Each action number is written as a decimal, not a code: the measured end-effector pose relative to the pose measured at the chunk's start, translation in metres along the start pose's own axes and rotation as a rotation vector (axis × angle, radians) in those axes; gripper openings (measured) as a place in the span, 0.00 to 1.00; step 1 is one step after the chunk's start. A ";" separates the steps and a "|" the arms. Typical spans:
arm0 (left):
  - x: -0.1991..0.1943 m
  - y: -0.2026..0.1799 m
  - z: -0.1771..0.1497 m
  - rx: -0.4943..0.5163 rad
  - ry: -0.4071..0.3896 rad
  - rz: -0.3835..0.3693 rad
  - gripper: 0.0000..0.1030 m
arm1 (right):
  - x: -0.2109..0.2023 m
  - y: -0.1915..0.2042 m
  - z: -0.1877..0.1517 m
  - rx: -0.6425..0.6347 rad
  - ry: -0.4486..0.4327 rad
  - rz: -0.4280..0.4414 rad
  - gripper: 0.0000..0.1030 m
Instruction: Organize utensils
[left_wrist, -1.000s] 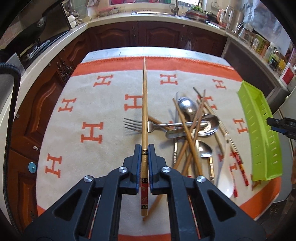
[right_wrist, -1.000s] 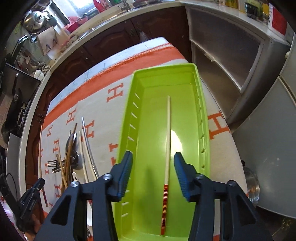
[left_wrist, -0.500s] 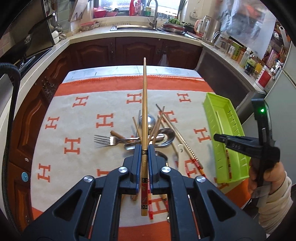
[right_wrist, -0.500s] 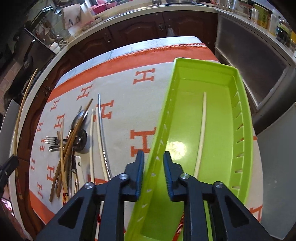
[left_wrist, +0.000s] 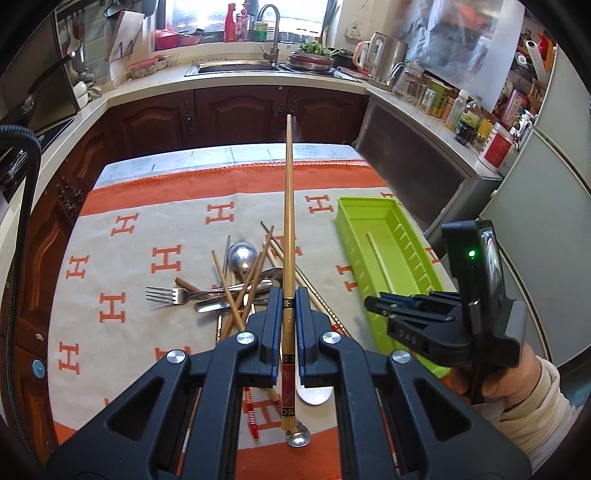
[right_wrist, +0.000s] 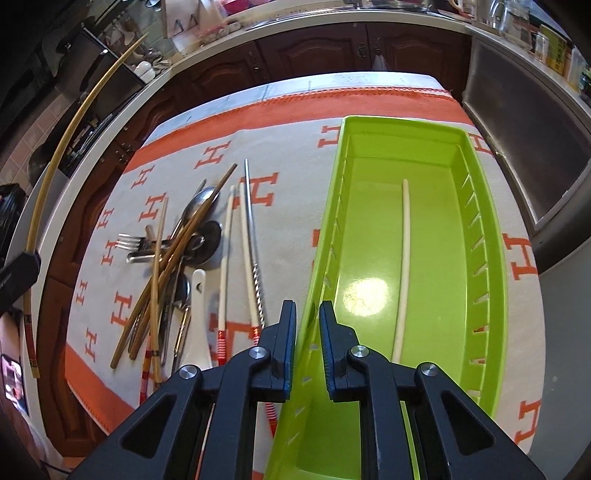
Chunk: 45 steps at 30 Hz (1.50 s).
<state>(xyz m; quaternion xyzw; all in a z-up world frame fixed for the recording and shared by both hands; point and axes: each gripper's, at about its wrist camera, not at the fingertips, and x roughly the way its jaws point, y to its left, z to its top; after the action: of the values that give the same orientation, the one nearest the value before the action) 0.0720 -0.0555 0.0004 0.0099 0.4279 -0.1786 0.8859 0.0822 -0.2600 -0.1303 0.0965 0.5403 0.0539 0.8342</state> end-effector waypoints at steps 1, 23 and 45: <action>0.000 -0.002 0.000 0.001 0.001 -0.004 0.04 | -0.003 0.000 -0.001 0.002 -0.003 0.003 0.13; 0.092 -0.093 -0.005 -0.034 0.212 -0.164 0.04 | -0.105 -0.112 -0.054 0.299 -0.176 -0.013 0.37; 0.077 -0.055 -0.014 -0.085 0.180 -0.039 0.05 | -0.111 -0.073 -0.059 0.202 -0.236 0.017 0.38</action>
<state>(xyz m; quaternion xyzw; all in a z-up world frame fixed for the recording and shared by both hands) 0.0873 -0.1281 -0.0601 -0.0202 0.5130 -0.1760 0.8399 -0.0182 -0.3468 -0.0712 0.1903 0.4404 -0.0056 0.8774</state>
